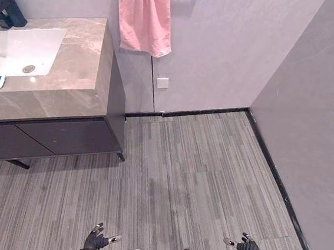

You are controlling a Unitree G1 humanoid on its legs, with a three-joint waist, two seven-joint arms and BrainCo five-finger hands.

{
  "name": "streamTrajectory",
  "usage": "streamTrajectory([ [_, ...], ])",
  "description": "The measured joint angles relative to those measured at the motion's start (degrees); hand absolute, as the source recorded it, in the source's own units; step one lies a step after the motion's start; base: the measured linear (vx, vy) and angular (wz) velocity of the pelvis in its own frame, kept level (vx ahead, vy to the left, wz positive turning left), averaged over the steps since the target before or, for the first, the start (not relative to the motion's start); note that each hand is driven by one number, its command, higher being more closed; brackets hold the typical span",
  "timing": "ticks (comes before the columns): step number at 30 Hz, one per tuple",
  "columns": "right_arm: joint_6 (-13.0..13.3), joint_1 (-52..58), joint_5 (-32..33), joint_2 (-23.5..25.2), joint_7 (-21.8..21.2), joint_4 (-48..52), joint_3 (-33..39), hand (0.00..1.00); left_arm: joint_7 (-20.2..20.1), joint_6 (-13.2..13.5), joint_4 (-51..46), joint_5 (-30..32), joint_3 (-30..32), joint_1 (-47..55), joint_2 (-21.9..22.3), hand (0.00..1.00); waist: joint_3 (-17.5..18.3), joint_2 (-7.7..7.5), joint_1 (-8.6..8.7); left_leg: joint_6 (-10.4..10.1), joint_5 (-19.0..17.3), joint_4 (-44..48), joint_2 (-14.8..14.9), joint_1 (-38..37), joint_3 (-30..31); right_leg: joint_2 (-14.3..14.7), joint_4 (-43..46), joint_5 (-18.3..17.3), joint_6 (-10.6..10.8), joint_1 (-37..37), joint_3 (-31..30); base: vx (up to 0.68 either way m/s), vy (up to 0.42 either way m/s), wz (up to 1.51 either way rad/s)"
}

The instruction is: Organize washtable

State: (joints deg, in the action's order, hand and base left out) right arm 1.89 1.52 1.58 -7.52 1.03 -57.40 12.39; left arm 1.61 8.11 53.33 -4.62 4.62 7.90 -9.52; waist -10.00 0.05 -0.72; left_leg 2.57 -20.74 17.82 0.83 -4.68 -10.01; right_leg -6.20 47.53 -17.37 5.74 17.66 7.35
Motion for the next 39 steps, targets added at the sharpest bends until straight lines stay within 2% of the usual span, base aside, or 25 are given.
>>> streamTrajectory([
  [3, 0.05, -1.05, 0.00, -0.44, -0.01, 0.04, -0.71, 0.00, 0.00, 0.00, -0.04, -0.09, -0.08, -0.69, 0.03, 0.00, -0.56, 0.81, 1.33, -0.52, -0.20, -2.92, 2.30, -2.67, 2.25, 1.02, -9.49, 0.08, -1.42, 3.29, 4.87, 0.38, -0.075, 0.37],
  [4, 0.06, -1.34, 0.00, -0.79, -0.01, 0.31, -0.71, 0.00, -0.01, 0.00, -0.03, -0.08, -0.18, -0.69, 0.28, 0.00, -1.03, 1.55, 1.66, -1.54, 0.19, -4.69, 3.64, -4.36, 2.75, 2.25, -14.53, 1.99, -2.53, 4.76, 5.59, 0.43, -0.119, 0.35],
  [6, 0.09, -0.50, 0.00, -0.98, 0.01, 0.59, -0.71, 0.00, -0.12, 0.03, -0.03, 0.05, -0.67, -0.70, 0.01, 0.00, -0.86, 0.86, 2.63, -4.02, 0.62, -6.24, 4.23, -6.40, 4.43, 2.97, -23.27, 9.09, -3.72, 5.14, 5.21, 0.48, -0.166, 0.55],
  [7, 0.07, 0.31, 0.00, -1.36, 0.04, 0.47, -0.48, 0.00, -0.12, -0.02, 0.33, 0.10, -0.65, -0.80, 0.44, 0.00, -0.54, 0.75, 3.13, -5.41, -0.10, -5.79, 5.35, -7.35, 6.52, 2.66, -21.81, 13.33, -6.93, 4.58, 6.06, 0.41, -0.176, 0.57],
  [8, 0.02, 0.54, 0.04, -1.34, 0.07, 0.38, -0.18, 0.00, -0.25, 0.11, 0.15, 0.10, -0.65, -1.35, 0.83, 0.00, -0.44, 1.74, 3.02, -7.16, 0.73, -3.91, 6.76, -6.50, 7.18, 3.30, -20.69, 12.07, -7.88, 4.50, 7.29, 0.60, -0.292, 0.58],
  [9, 0.08, 0.30, 0.13, -0.84, 0.06, 0.77, 0.09, 0.00, -0.16, 0.10, -0.01, 0.07, -0.36, -2.33, 1.21, 0.00, -0.58, 1.93, 3.00, -11.15, 3.69, 3.96, 7.36, -3.10, 8.30, 3.82, -21.84, 9.95, -8.78, 2.42, 8.33, 0.51, -0.254, 0.25],
  [12, 0.17, 0.70, 0.78, -0.22, 0.14, 2.73, -0.57, 0.00, -0.18, 0.07, -1.09, -0.03, 0.62, -1.81, 2.87, 0.00, -1.66, 2.35, 2.44, -9.93, 11.09, 28.81, 10.95, 6.19, 8.39, 6.61, -27.80, 8.50, -10.15, -6.41, 8.76, 0.50, -0.254, 0.09],
  [14, 0.40, 0.72, 2.06, 0.94, 0.28, 4.09, -1.17, 0.00, -0.29, 0.01, -1.92, -0.25, 0.56, -1.48, 3.05, 0.00, -1.88, 2.12, 1.37, -7.95, 9.82, 40.55, 13.94, 10.77, 4.81, 8.21, -31.52, 8.01, -10.93, -13.61, 7.72, 0.46, -0.173, -0.29],
  [15, 0.85, 0.48, 2.55, 1.61, 0.34, 5.18, -1.19, 0.00, -0.25, 0.07, -3.86, -0.42, 0.54, -1.55, 3.56, 0.00, -2.14, 0.81, -0.11, -6.50, 8.93, 42.13, 14.07, 15.76, 2.88, 8.33, -34.76, 7.65, -11.38, -17.92, 6.18, 0.41, -0.155, -0.39],
  [18, 1.02, -0.56, 3.60, 1.77, 0.36, 5.29, -0.97, 0.00, -0.17, 0.26, -4.92, -1.23, 0.56, -1.92, 4.54, 0.00, -2.51, 0.62, -0.57, -6.59, 7.37, 36.78, 13.28, 23.08, 1.79, 8.60, -39.45, 7.56, -11.21, -22.06, 4.74, 0.38, -0.068, -0.28],
  [21, 0.99, -1.20, 3.67, 2.27, 0.61, 4.65, 0.24, 0.00, -0.13, 0.24, -4.92, -1.86, 0.45, -2.61, 4.82, 0.00, -3.21, -0.38, -0.88, -6.85, 7.60, 17.57, 8.60, 25.13, 1.96, 7.03, -42.10, 6.32, -9.14, -25.62, 3.17, 0.32, 0.078, -0.25],
  [22, 0.99, -0.91, 3.67, 2.10, 1.19, 4.37, 0.82, 0.00, -0.09, 0.27, -4.90, -1.90, 0.15, -2.70, 4.86, 0.00, -3.11, -0.56, -0.99, -7.83, 9.79, 7.59, 6.66, 24.67, 2.44, 6.67, -42.89, 5.51, -7.88, -26.54, 2.58, 0.45, 0.231, -0.41],
  [23, 0.97, -0.53, 3.66, 1.74, 1.56, 4.04, 0.95, 0.00, 0.02, 0.39, -4.61, -1.92, 0.03, -2.57, 4.81, 0.00, -2.59, 0.47, -1.83, -4.97, 16.34, 3.59, 5.52, 24.34, 3.49, 6.52, -42.65, 4.05, -6.29, -26.90, 1.19, 0.38, 0.205, -0.47],
  [25, 0.96, -0.34, 3.59, 2.36, 1.53, 3.06, 0.83, 0.00, 0.25, 0.53, -4.32, -1.96, 0.13, -2.56, 4.12, 0.00, -2.02, -1.71, -1.79, -2.43, 14.04, 5.55, 3.48, 24.12, 2.37, 3.85, -40.97, 2.42, -4.30, -27.29, -0.07, 0.45, 0.215, -0.30],
  [27, 0.95, -0.43, 3.52, 2.32, 1.55, 2.68, 1.34, 0.00, 0.55, 0.54, -4.30, -1.96, 0.04, -2.61, 4.28, 0.00, -2.06, -2.09, -1.89, -1.49, 10.42, 7.44, 2.90, 22.49, 0.73, 1.95, -32.18, 1.11, -2.34, -24.60, -1.63, 0.55, 0.250, -0.29],
  [28, 0.94, -0.40, 3.46, 2.54, 1.46, 2.45, 1.22, 0.00, 0.68, 0.54, -4.29, -1.98, 0.01, -2.05, 4.25, 0.00, -2.03, -2.17, -1.93, -0.85, 8.47, 7.63, 2.78, 19.71, -0.62, 1.01, -21.41, 1.18, -1.14, -21.24, -3.07, 0.45, 0.216, -0.32],
  [29, 0.94, -0.41, 3.37, 2.80, 1.35, 2.18, 0.77, 0.00, 0.96, 0.54, -4.32, -1.99, -0.09, -1.52, 3.85, 0.00, -1.94, -2.35, -1.55, -0.01, 6.66, 7.18, 2.23, 16.51, -1.21, -0.51, -10.51, 2.97, 3.06, -17.68, -3.43, 0.45, 0.194, -0.22],
  [30, 0.94, -0.29, 3.24, 2.80, 1.26, 2.06, 0.52, 0.00, 0.99, 0.55, -4.35, -1.99, -0.17, -1.49, 3.57, 0.00, -1.92, -2.31, -1.47, 0.17, 5.70, 7.06, 2.02, 14.97, -1.23, -1.04, -5.52, 3.63, 4.51, -16.19, -3.49, 0.46, 0.154, -0.04],
  [31, 0.90, -0.03, 2.70, 2.89, 1.11, 2.02, 0.20, 0.00, 1.09, 0.59, -4.45, -1.99, -0.17, -1.71, 2.90, 0.00, -1.94, -2.32, -1.53, 0.57, 4.36, 6.65, 1.80, 12.06, -1.18, -2.04, 1.86, 2.97, 4.14, -13.13, -2.77, 0.43, 0.093, 0.00],
  [32, 0.83, 0.09, 2.20, 2.93, 1.05, 2.02, -0.05, 0.00, 1.12, 0.59, -4.43, -1.99, -0.22, -1.84, 2.46, 0.00, -1.93, -2.33, -1.64, 0.72, 3.78, 4.95, 1.73, 8.84, -0.94, -2.21, 5.99, 1.71, 2.28, -10.27, -1.55, 0.42, 0.064, 0.05],
  [33, 0.82, 0.07, 2.15, 2.92, 1.05, 2.03, -0.18, 0.00, 1.13, 0.58, -4.43, -1.99, -0.25, -1.83, 2.39, 0.00, -1.95, -2.26, -1.49, 0.72, 3.75, 3.76, 1.73, 7.20, -0.63, -2.21, 6.58, 1.10, 1.18, -9.12, -0.60, 0.43, 0.012, 0.18],
  [35, 0.83, 0.08, 1.76, 2.75, 1.04, 2.04, -0.96, 0.00, 1.17, 0.63, -4.45, -2.00, 0.03, -1.81, 1.58, 0.00, -2.12, -1.69, -0.72, 0.69, 3.77, 0.30, 2.30, 2.52, 0.87, -1.29, 2.86, -0.54, -1.68, -5.32, 2.97, 0.43, -0.038, 0.35],
  [37, 0.83, 0.21, 1.75, 2.68, 1.04, 2.06, -0.98, 0.00, 1.15, 0.62, -4.38, -2.00, 0.08, -1.67, 1.63, 0.00, -2.17, -1.14, 0.07, 0.67, 3.78, -1.08, 3.78, -0.19, 2.19, 1.05, -6.21, -0.67, -2.25, -2.23, 3.51, 0.41, -0.106, 0.43],
  [38, 0.83, 0.59, 1.76, 2.69, 1.04, 2.09, -1.02, 0.00, 1.09, 0.64, -4.31, -1.99, 0.09, -1.65, 1.69, 0.00, -1.89, -1.30, 0.04, 0.10, 3.64, -1.11, 4.24, -1.17, 2.92, 2.76, -15.75, 1.90, -2.70, -1.12, 2.87, 0.51, -0.155, 0.58],
  [39, 0.77, 2.45, 1.76, 2.73, 1.10, 2.08, -1.07, 0.00, 1.08, 0.68, -4.29, -1.94, 0.12, -1.26, 1.12, 0.00, -1.02, -2.77, 0.00, -2.30, 2.83, -1.10, 3.07, -2.10, 4.65, 3.25, -26.84, 11.84, -4.57, -1.58, 0.60, 0.43, -0.144, 0.65],
])
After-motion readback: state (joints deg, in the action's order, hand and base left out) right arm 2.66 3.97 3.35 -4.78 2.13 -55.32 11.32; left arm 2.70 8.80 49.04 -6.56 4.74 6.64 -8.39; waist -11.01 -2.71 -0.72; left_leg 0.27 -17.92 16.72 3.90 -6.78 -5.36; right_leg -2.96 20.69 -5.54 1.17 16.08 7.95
